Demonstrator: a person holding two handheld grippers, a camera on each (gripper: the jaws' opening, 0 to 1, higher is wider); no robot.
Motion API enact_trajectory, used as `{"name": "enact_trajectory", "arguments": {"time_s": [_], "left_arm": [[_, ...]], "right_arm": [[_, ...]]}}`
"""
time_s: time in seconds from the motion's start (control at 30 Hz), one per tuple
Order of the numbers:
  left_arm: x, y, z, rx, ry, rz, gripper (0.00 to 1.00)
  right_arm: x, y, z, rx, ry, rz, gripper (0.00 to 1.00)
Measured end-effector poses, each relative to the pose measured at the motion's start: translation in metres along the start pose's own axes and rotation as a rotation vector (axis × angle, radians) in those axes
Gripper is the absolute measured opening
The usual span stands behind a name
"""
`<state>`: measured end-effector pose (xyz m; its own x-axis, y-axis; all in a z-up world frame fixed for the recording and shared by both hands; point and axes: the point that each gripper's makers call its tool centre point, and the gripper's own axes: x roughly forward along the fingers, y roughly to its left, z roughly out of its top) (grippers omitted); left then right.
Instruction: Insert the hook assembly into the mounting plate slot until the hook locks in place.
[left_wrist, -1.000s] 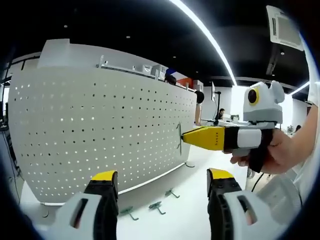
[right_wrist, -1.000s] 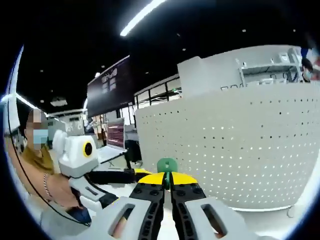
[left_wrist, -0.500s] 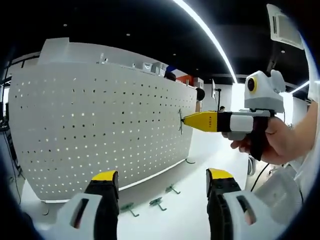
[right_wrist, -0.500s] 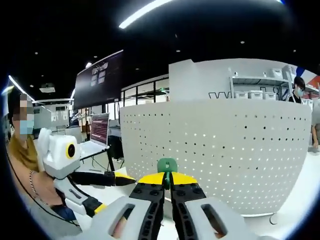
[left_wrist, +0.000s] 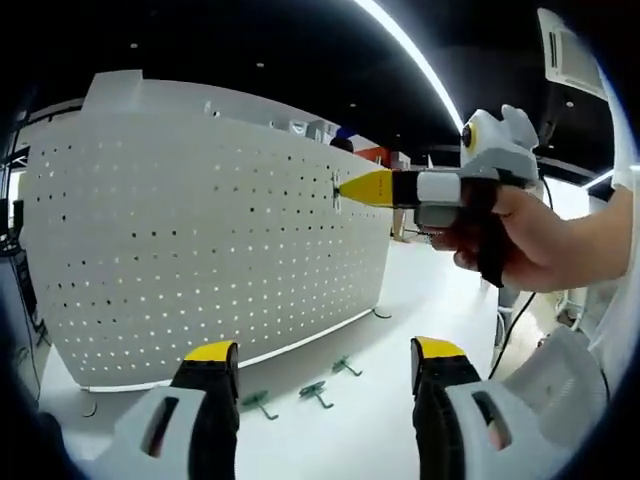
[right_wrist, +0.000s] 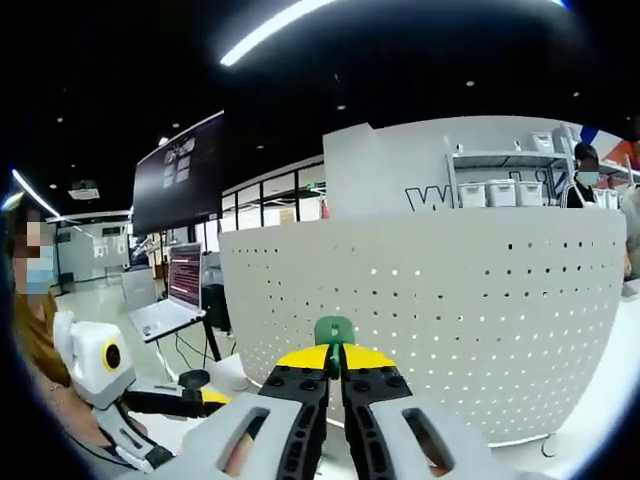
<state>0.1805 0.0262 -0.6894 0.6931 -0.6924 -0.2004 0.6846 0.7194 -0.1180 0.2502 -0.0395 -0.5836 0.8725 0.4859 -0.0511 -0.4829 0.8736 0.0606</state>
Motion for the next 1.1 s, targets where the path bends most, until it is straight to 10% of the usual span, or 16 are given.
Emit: {"name": "enact_trajectory", "arguments": {"time_s": [1.1], "left_arm": [[-0.003,-0.002,-0.02,-0.038,-0.012,-0.005,0.71]], "right_arm": [[0.048,-0.027,0.03,0.061,-0.061,-0.112,0.01]]}}
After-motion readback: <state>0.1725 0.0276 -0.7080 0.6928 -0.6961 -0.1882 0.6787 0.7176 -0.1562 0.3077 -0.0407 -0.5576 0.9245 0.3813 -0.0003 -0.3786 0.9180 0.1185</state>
